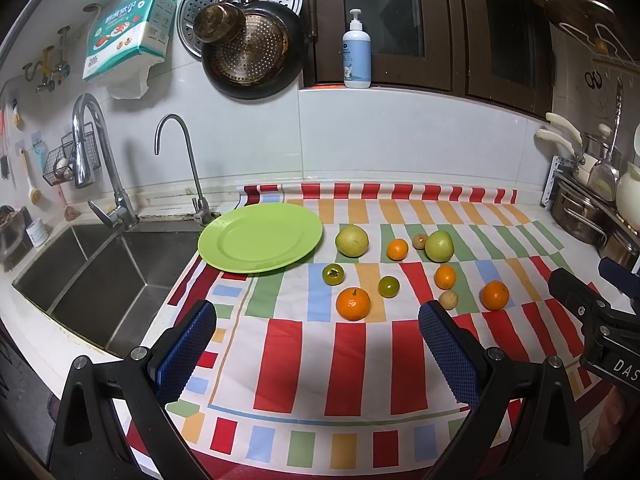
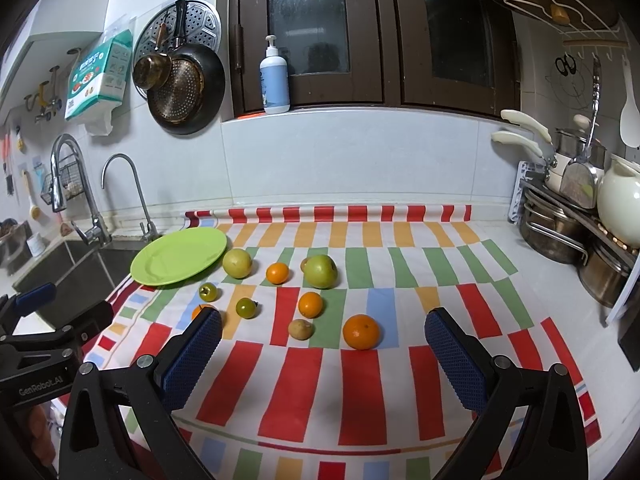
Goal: Organize fruits
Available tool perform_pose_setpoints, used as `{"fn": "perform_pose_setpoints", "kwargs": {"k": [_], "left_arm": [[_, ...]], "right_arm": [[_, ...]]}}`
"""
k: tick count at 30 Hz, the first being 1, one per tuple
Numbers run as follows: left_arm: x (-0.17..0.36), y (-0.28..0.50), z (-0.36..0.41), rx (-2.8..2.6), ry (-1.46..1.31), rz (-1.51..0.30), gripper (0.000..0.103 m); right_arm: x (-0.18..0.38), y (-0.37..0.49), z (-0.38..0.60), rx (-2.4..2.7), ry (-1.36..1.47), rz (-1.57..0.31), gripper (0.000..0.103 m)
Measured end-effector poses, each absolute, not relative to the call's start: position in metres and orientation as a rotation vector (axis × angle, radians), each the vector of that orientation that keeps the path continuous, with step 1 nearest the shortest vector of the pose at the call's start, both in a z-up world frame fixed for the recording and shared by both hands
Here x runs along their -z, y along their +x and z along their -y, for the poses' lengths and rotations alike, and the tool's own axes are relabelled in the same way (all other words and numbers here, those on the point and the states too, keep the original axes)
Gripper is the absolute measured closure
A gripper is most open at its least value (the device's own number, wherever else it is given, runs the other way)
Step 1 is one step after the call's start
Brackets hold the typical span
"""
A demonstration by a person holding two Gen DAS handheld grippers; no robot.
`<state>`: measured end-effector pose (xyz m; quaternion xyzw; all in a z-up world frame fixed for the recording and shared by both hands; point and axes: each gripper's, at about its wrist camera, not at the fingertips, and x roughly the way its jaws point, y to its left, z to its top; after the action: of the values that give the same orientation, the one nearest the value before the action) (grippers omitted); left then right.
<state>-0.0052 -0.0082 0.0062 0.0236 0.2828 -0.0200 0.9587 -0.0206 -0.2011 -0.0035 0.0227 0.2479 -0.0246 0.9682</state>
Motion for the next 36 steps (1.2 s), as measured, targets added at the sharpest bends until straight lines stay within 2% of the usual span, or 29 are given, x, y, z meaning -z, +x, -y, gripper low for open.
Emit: {"fn": "perform_pose_setpoints", "kwargs": {"k": [36], "left_arm": [[0.005, 0.018, 0.013, 0.058, 0.073, -0.581, 0.0]], "right_arm": [[0.011, 0.002, 0.2, 0.037, 0.021, -0.528, 0.001]]}}
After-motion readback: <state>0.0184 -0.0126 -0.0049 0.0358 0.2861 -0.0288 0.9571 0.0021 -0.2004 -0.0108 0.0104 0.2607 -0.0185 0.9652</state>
